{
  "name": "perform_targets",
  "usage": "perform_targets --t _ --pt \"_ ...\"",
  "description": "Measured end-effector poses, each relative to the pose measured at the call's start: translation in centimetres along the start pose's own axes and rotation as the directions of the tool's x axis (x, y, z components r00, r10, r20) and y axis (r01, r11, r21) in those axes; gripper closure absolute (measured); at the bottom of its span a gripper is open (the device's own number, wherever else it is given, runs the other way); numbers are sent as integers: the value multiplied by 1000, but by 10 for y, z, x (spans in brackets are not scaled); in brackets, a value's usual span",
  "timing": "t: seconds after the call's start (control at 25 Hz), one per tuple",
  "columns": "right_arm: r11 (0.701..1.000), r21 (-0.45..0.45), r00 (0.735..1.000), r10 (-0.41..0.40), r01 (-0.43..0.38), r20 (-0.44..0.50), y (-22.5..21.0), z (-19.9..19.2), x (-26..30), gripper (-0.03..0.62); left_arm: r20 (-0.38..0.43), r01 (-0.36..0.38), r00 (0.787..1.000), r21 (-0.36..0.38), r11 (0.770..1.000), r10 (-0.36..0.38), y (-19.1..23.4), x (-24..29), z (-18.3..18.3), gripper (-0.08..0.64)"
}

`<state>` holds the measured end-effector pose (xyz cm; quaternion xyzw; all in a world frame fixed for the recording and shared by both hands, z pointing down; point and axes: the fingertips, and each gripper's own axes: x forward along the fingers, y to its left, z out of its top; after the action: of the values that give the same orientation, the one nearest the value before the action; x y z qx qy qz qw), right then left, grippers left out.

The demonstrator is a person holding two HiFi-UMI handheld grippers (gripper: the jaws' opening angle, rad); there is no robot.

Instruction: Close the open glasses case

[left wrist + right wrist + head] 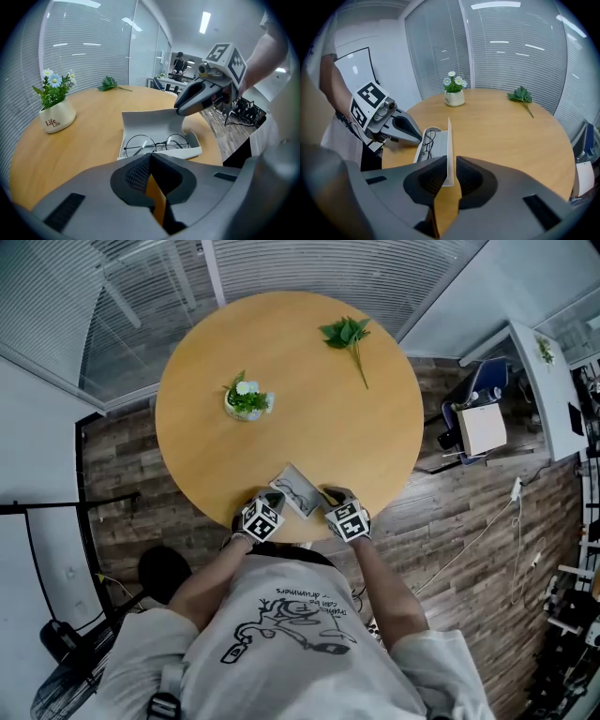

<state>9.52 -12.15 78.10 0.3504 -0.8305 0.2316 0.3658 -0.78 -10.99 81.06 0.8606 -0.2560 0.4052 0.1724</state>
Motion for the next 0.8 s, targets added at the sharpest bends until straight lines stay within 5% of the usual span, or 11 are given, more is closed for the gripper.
perform_targets --t 0.8 --pt "1000 0 1000 9 -9 -9 9 -8 -2 555 -33 -8 999 1 1000 8 1 0 -1 540"
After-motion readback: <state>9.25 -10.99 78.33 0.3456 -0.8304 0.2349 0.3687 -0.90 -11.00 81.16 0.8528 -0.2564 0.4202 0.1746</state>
